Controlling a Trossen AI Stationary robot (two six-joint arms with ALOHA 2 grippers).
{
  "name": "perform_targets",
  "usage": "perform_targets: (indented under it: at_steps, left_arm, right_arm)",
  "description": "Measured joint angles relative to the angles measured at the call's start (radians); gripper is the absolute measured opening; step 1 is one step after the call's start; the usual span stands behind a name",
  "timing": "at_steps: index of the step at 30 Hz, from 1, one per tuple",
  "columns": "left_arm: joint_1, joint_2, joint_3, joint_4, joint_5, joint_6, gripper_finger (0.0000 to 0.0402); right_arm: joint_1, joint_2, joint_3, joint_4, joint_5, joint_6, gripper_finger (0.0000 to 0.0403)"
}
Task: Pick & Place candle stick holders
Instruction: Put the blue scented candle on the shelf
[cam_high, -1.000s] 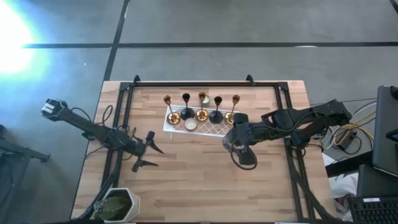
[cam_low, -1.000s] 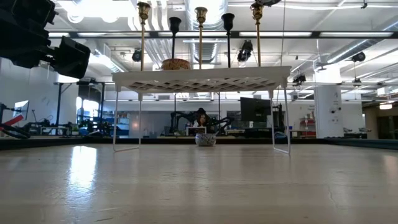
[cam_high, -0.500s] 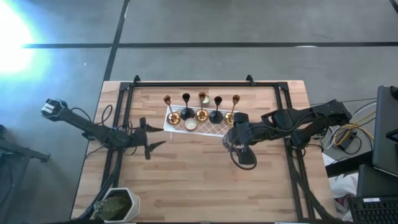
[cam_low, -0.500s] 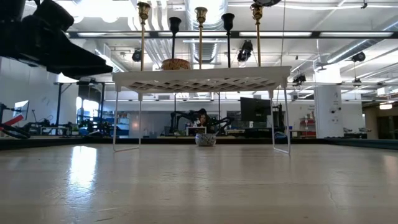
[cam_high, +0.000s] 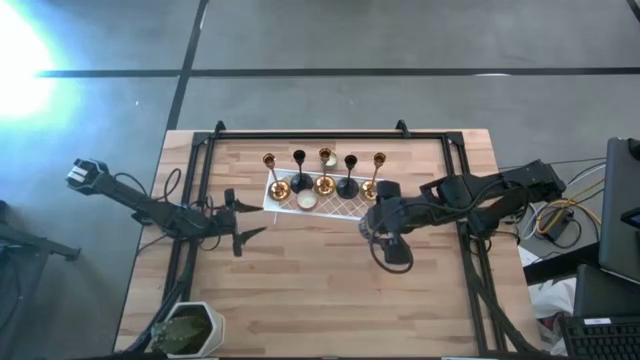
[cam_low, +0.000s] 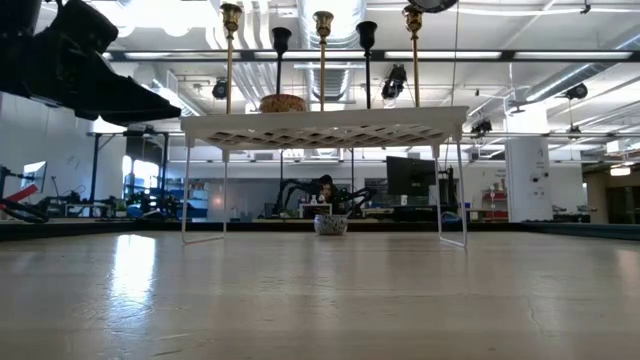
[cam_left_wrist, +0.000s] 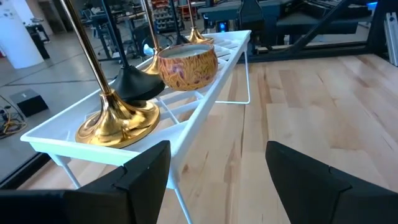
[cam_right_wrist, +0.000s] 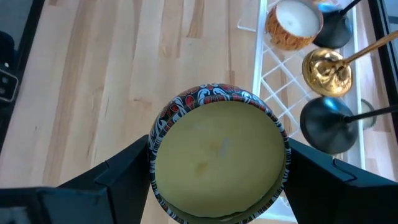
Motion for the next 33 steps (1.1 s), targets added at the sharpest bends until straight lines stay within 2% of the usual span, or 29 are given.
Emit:
perform_targets:
  at_steps: [14,25,33]
  left_arm:
    - [0.0,0.0,0.0,0.0,0.001,0.0,0.0268]
    - [-0.001,0.0,0.0,-0.001,0.002,0.001,0.0268]
    - [0.0,0.0,0.0,-0.001,0.002,0.001,0.0268]
  right_arm:
    - [0.0,-0.002,0.0,-0.106,0.0,-0.046,0.0286]
    - [0.0,0.004,0.0,-0.075,0.036,-0.157,0.0286]
    - [0.0,0.001,0.004,-0.067,0.085,-0.176,0.0286]
